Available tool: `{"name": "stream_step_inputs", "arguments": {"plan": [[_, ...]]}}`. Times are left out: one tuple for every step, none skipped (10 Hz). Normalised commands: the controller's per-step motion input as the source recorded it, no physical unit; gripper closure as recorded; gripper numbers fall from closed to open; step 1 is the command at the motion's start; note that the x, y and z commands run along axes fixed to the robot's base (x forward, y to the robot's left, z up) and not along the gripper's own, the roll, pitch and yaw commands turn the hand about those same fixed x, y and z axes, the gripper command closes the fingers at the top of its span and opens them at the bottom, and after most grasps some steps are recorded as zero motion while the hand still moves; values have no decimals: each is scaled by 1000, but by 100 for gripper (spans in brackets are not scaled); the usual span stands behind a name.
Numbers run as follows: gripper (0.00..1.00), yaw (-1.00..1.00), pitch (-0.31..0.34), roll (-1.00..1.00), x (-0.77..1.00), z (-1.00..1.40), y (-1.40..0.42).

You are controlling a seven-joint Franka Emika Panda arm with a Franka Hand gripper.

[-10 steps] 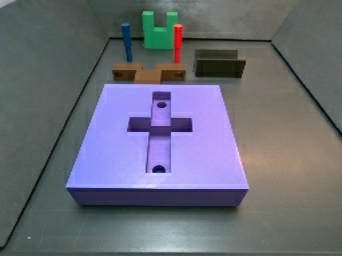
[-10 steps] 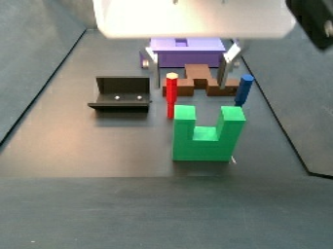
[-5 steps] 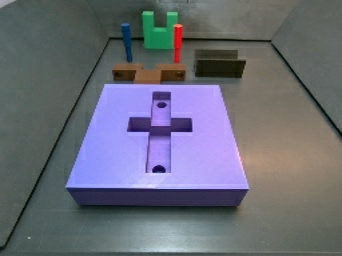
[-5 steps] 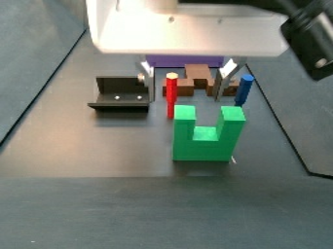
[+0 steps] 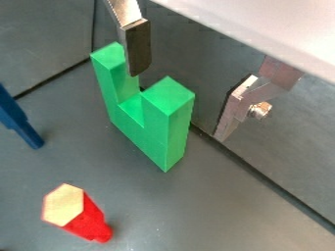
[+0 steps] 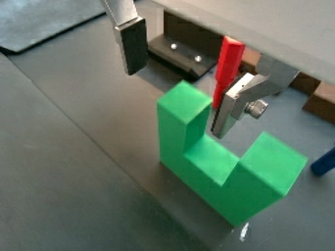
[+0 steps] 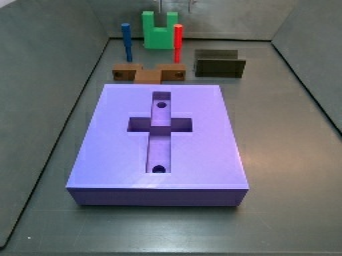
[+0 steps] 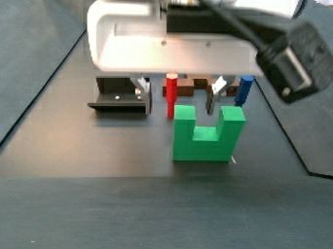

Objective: Pick up the green object. Move up. Move to above the board. Insert the green object.
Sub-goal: Pick up the green object.

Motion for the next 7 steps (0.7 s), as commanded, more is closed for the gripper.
{"name": "stream_step_inputs", "arguments": {"plan": [[0, -94, -110, -129, 100, -249, 11], [0, -80, -106, -120, 126, -246, 0], [0, -29, -110, -141, 103, -246, 0], [0, 0, -141, -171, 0, -314, 11], [0, 0, -156, -157, 0, -380, 66], [0, 0, -161, -174, 0, -349, 109], [0, 0, -150, -190, 0, -311, 100]]}}
